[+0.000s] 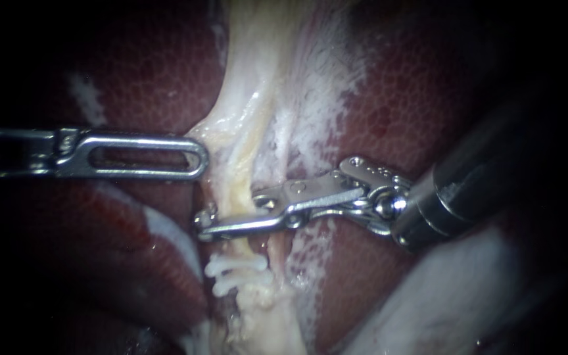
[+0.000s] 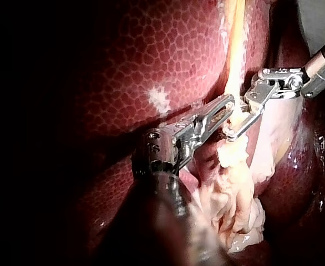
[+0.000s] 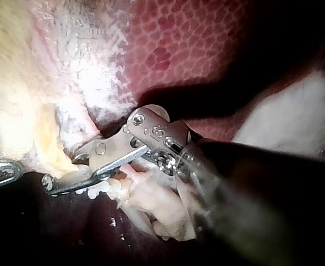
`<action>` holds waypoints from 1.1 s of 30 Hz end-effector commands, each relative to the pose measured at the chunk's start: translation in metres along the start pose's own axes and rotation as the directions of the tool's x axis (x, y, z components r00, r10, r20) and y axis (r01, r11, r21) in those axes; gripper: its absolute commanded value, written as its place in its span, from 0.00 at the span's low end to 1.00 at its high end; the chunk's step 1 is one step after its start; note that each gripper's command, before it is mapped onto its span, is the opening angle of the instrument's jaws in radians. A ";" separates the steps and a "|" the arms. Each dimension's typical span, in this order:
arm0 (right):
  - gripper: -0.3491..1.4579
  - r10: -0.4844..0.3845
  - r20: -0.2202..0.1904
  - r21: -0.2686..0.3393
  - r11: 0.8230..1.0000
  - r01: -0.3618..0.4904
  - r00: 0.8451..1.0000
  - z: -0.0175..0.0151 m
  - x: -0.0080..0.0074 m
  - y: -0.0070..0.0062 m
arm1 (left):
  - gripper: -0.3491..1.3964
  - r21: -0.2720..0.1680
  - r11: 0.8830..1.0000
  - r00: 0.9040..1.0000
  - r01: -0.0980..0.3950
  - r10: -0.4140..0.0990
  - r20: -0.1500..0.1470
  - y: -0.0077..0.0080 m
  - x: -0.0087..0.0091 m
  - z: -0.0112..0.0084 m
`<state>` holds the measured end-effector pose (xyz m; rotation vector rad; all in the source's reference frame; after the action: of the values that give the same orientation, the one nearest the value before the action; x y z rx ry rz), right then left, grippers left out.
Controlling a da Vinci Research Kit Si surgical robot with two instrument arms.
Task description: Going back third clip left tube
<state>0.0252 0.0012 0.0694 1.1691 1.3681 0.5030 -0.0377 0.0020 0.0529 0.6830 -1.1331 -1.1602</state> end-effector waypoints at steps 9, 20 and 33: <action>0.00 0.001 0.001 0.002 1.000 -0.001 1.000 0.0000 0.0001 0.0000 | 0.00 0.000 1.000 1.000 0.000 0.000 0.000 0.0000 0.0000 0.0000; 0.27 0.001 0.001 0.003 1.000 -0.001 1.000 0.0002 0.0001 -0.0004 | 0.00 0.000 1.000 1.000 0.000 0.000 0.000 -0.0001 0.0000 0.0000; 0.52 -0.313 0.002 -0.125 0.942 0.311 0.950 0.0009 0.0016 -0.0005 | 0.00 0.000 1.000 1.000 0.000 0.000 0.000 -0.0001 0.0000 0.0000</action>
<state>0.0261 0.0021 0.0682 0.8175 1.4834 0.3627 -0.0377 0.0019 0.0528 0.6824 -1.1331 -1.1602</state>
